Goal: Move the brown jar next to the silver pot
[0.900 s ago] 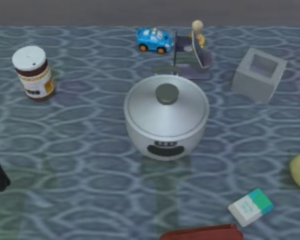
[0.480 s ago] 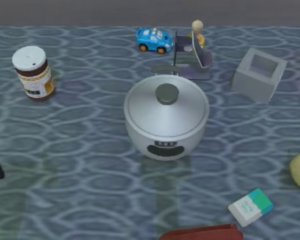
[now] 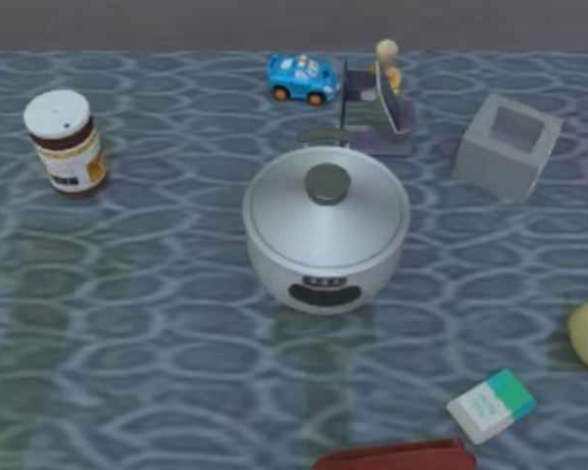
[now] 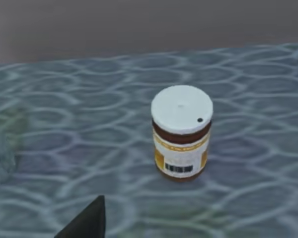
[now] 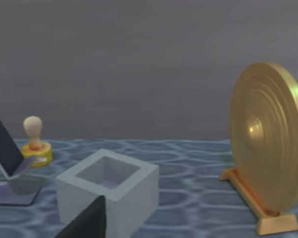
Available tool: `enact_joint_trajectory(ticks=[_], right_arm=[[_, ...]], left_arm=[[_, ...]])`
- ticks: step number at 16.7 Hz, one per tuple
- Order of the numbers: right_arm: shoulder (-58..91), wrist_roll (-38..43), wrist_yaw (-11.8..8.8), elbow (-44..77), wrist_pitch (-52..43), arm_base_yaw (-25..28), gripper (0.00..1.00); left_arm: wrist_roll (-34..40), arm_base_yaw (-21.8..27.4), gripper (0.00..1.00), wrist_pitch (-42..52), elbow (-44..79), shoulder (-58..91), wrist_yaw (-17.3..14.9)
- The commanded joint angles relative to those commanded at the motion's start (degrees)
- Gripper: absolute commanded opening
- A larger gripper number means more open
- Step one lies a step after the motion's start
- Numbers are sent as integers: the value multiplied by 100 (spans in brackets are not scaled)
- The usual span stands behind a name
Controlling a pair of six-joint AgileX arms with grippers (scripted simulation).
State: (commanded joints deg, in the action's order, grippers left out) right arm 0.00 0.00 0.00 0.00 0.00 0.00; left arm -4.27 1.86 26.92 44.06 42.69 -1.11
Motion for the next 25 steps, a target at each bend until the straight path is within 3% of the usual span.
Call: enact_joint_trajectory(ticks=[10, 15, 20, 25], right_arm=[[0, 0, 0, 0, 0, 0, 100], [0, 0, 0, 0, 0, 0, 100], [0, 0, 0, 0, 0, 0, 100], [0, 0, 0, 0, 0, 0, 100]], left_arm=[[-468, 104, 100, 3571, 6007, 6143, -107], [-603, 59, 100, 4862, 8569, 8760, -84], [-665, -9, 100, 5550, 10216, 10420, -50], [-672, -29, 100, 5672, 10544, 10746, -41]])
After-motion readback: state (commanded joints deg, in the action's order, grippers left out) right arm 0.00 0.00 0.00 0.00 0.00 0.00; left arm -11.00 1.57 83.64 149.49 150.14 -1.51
